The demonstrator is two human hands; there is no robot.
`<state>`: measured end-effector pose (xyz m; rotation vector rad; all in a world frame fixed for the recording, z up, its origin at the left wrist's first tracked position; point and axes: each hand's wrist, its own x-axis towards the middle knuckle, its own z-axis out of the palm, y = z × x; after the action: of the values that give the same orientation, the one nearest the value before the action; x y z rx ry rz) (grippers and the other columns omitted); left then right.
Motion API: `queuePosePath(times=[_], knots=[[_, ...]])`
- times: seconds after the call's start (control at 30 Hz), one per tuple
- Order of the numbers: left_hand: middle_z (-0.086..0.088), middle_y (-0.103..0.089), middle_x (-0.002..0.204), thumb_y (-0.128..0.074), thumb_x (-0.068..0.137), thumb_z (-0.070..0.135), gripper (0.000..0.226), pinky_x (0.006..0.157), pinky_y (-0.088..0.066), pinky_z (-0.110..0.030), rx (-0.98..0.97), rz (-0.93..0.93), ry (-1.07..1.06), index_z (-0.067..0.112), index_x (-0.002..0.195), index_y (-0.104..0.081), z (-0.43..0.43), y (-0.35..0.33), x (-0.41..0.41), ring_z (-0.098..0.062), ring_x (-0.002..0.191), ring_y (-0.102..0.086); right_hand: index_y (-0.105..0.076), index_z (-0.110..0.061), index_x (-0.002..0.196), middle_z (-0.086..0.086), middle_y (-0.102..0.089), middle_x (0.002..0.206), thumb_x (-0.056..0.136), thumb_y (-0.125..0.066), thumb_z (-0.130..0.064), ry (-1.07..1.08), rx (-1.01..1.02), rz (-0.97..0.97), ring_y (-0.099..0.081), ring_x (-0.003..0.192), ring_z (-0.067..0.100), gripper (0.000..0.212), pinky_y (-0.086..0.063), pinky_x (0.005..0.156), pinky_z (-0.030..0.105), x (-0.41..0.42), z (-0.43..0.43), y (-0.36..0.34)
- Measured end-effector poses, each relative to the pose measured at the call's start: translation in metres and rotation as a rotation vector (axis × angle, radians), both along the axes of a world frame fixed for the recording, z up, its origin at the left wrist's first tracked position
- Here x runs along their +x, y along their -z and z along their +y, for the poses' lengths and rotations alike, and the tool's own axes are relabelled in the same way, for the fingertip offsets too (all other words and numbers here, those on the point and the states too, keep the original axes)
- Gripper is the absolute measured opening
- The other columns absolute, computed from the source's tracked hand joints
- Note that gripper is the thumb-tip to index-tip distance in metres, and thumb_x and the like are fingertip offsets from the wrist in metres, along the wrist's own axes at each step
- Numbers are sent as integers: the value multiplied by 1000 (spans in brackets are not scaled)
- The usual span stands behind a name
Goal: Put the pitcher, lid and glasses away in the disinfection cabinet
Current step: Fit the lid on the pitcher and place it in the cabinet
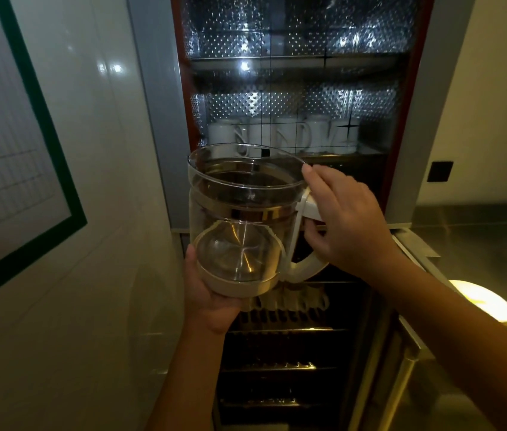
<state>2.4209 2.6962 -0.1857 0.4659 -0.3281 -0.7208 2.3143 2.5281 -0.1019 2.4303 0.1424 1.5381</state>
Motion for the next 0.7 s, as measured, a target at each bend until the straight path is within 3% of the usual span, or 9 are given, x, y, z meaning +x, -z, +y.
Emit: queuePosePath(times=[0.13, 0.27, 0.37, 0.53, 0.7], knots=[[-18, -56, 129, -71, 57, 59, 75, 96, -40, -58, -27, 68, -5, 19, 120, -63, -3, 0, -4, -41, 115, -54, -38, -6, 128, 22, -37, 133, 81, -54, -22, -32, -219, -14, -40, 121, 35, 52, -38, 93, 47, -10, -14, 5], [-19, -57, 127, -52, 70, 64, 70, 94, -41, -58, -18, 135, -35, 23, 126, -56, -7, -1, -8, -42, 116, -52, -43, -8, 125, 16, -35, 136, 87, -46, -27, -3, -547, 145, -34, 128, 33, 43, -17, 111, 49, -19, -26, 16], [-19, -59, 121, -49, 68, 63, 67, 86, -45, -53, -12, 157, -55, 23, 120, -59, -9, -7, -13, -40, 110, -54, -45, -8, 123, 16, -46, 133, 86, -47, -29, 53, -676, 269, -39, 126, 32, 42, -15, 110, 53, -22, -30, 19], [-19, -58, 125, -50, 67, 64, 71, 90, -45, -57, -18, 113, -22, 24, 125, -56, -10, -10, -15, -40, 113, -53, -49, -9, 114, 13, -60, 119, 83, -52, -25, 73, -723, 296, -57, 112, 30, 35, -27, 105, 50, -24, -27, 18], [-19, -55, 130, -50, 69, 65, 74, 91, -44, -58, -23, 115, -13, 24, 131, -52, -9, -12, -18, -42, 116, -51, -64, -8, 93, 12, -67, 95, 73, -60, -9, 188, -772, 345, -65, 93, 29, 20, -27, 103, 50, -25, -16, 11]])
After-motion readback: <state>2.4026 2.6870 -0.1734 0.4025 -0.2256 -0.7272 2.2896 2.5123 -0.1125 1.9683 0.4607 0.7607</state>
